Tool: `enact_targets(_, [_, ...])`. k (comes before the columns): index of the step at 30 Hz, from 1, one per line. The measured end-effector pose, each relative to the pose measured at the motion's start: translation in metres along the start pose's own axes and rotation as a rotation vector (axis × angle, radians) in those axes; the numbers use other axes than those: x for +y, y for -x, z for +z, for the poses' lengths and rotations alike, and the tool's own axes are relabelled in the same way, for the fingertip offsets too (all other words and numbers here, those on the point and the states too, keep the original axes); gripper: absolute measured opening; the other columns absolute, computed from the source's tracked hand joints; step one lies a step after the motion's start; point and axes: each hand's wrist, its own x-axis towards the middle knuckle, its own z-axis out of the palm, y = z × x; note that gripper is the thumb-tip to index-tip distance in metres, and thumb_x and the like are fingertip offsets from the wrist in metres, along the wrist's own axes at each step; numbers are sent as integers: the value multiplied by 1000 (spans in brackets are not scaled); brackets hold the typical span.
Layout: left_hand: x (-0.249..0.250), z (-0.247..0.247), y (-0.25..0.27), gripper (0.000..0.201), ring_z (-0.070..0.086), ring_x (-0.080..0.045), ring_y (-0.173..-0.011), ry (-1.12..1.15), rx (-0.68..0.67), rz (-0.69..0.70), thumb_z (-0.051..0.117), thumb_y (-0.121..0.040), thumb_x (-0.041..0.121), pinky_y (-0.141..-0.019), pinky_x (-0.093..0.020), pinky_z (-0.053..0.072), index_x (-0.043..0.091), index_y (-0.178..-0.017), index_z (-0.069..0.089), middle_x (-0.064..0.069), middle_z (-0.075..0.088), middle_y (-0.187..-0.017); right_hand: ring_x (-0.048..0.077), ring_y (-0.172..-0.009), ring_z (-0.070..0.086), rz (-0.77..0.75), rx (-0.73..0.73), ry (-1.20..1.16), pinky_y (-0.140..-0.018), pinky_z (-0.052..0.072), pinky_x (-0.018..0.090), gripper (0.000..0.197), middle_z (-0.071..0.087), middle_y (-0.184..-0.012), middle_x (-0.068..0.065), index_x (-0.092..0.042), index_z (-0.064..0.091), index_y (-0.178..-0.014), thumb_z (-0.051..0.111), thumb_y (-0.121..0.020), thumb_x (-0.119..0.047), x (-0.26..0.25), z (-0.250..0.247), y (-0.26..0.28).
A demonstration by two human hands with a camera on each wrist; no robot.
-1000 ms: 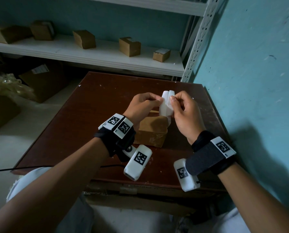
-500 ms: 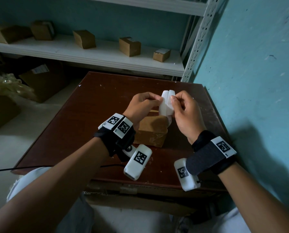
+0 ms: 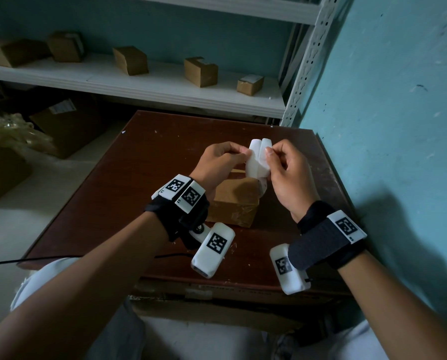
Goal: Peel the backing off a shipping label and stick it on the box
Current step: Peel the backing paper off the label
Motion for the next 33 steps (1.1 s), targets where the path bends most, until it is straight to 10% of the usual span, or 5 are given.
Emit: enact_targets(33, [1, -1, 0, 7, 63, -23, -104, -3, 11, -2, 59, -93, 16, -77, -30, 56, 10, -96, 64, -13, 65, -113, 14, -82, 59, 15, -2, 4, -71, 53, 35, 20, 58, -86, -3, -10, 55, -96, 47, -100, -28, 0, -1, 0])
